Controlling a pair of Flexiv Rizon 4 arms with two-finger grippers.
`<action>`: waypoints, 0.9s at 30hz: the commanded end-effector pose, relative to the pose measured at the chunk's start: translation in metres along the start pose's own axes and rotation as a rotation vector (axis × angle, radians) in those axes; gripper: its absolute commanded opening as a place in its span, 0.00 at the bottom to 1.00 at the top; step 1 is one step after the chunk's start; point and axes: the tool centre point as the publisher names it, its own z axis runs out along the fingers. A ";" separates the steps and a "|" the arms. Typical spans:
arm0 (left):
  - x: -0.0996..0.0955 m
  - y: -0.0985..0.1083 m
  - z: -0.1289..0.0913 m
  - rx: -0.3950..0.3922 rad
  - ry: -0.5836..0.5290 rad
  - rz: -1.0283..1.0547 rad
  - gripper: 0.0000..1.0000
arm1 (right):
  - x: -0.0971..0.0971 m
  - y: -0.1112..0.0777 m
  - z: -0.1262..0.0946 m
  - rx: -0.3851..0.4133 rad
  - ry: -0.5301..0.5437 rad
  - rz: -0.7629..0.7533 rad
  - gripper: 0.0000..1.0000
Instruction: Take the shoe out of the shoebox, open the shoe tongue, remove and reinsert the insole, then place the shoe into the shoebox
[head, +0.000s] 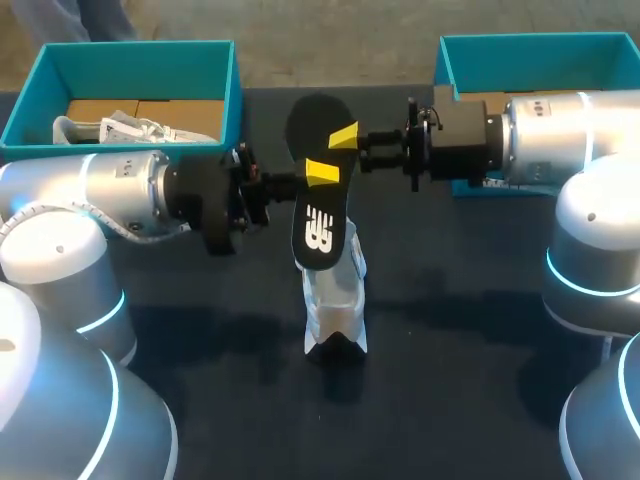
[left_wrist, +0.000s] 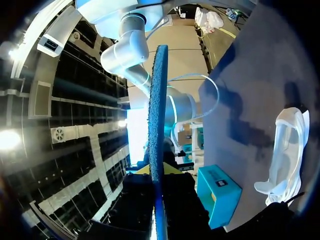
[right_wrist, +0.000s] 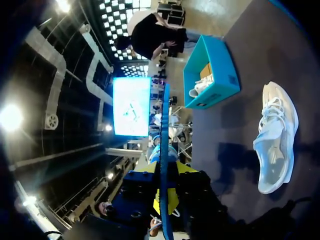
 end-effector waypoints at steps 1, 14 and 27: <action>0.001 -0.008 -0.006 -0.009 0.003 -0.009 0.00 | 0.001 -0.006 -0.015 -0.028 -0.017 -0.021 1.00; 0.004 -0.035 -0.012 -0.047 -0.001 -0.181 0.00 | -0.004 0.000 -0.049 -0.119 -0.106 -0.400 1.00; 0.003 -0.048 -0.016 -0.075 0.011 -0.330 0.00 | 0.002 -0.005 -0.054 -0.106 -0.140 -0.625 1.00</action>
